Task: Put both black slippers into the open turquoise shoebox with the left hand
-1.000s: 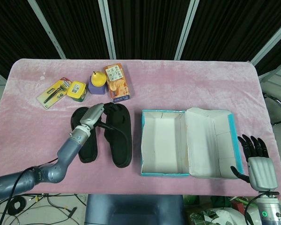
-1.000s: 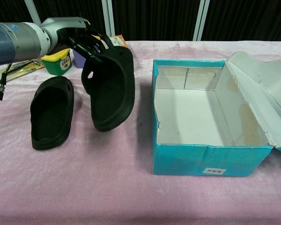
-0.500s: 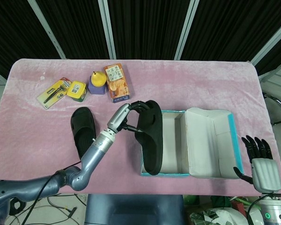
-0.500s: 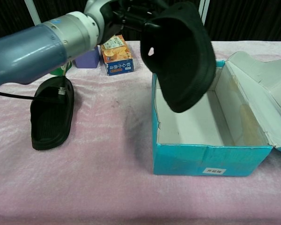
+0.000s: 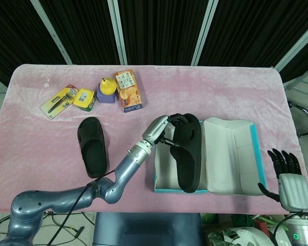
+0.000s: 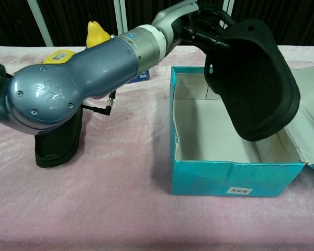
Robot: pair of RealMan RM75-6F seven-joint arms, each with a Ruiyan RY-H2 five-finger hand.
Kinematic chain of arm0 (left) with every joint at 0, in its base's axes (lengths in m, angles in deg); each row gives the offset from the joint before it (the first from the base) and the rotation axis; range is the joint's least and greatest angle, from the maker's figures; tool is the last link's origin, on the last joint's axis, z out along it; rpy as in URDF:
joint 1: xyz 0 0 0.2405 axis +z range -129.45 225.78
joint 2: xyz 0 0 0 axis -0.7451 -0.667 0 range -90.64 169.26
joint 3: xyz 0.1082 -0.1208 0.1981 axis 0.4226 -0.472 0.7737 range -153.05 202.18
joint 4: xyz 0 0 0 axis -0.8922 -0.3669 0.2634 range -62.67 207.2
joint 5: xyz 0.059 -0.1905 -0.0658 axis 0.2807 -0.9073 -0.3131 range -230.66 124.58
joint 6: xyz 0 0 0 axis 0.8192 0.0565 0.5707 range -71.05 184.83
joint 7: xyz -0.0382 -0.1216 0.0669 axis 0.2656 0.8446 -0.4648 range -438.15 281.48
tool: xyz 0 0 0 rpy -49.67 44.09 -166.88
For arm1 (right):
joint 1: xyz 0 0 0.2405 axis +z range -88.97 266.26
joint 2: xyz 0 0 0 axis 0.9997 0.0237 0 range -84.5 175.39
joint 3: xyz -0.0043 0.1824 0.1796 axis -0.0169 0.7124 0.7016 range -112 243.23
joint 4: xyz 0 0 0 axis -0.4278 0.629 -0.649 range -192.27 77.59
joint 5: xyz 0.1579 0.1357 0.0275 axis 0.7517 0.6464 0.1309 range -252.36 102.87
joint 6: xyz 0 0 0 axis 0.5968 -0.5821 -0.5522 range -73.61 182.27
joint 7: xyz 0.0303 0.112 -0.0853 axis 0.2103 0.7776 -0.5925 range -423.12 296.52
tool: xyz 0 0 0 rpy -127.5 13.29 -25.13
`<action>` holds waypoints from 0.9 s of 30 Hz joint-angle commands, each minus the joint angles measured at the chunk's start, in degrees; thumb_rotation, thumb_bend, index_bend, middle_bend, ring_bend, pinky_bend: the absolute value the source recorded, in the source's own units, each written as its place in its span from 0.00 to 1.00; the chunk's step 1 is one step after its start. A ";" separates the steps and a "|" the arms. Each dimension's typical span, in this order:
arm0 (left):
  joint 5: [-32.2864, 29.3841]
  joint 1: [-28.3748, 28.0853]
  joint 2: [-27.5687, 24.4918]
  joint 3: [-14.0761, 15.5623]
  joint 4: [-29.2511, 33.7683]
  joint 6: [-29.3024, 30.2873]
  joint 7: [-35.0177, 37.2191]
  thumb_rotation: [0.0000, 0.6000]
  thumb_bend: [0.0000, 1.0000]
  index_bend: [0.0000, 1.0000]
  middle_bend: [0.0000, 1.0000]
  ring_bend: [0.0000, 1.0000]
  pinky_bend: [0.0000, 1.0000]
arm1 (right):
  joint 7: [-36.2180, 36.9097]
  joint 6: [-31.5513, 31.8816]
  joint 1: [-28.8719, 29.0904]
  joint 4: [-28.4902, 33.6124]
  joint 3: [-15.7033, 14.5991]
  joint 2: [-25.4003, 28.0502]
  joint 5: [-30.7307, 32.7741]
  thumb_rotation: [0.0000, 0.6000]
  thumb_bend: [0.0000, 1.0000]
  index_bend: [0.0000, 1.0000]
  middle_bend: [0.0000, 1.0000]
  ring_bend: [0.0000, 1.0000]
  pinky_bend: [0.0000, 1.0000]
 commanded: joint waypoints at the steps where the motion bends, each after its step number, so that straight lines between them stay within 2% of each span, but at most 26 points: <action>1: -2.94 -2.79 2.27 -0.60 -3.57 -2.11 -2.84 1.00 0.09 0.36 0.48 0.45 0.51 | 0.18 0.02 -0.10 0.02 -0.01 0.05 0.13 1.00 0.11 0.12 0.06 0.00 0.04; 12: -7.68 -7.21 5.28 -1.47 -8.49 -5.05 -6.80 1.00 0.09 0.34 0.47 0.43 0.49 | 0.72 -0.24 -0.23 0.14 0.12 0.41 0.62 1.00 0.11 0.12 0.06 0.00 0.04; 20: -10.00 -9.16 6.16 -0.16 -12.58 -6.17 -11.94 1.00 0.09 0.32 0.46 0.43 0.49 | 1.24 -0.15 -0.55 0.15 0.17 0.65 1.04 1.00 0.11 0.12 0.06 0.00 0.04; 27: -14.72 -9.74 5.83 0.28 -12.99 -8.41 -16.17 1.00 0.07 0.29 0.45 0.42 0.49 | 1.19 -0.25 -0.57 0.19 0.19 0.60 1.10 1.00 0.11 0.11 0.06 0.00 0.04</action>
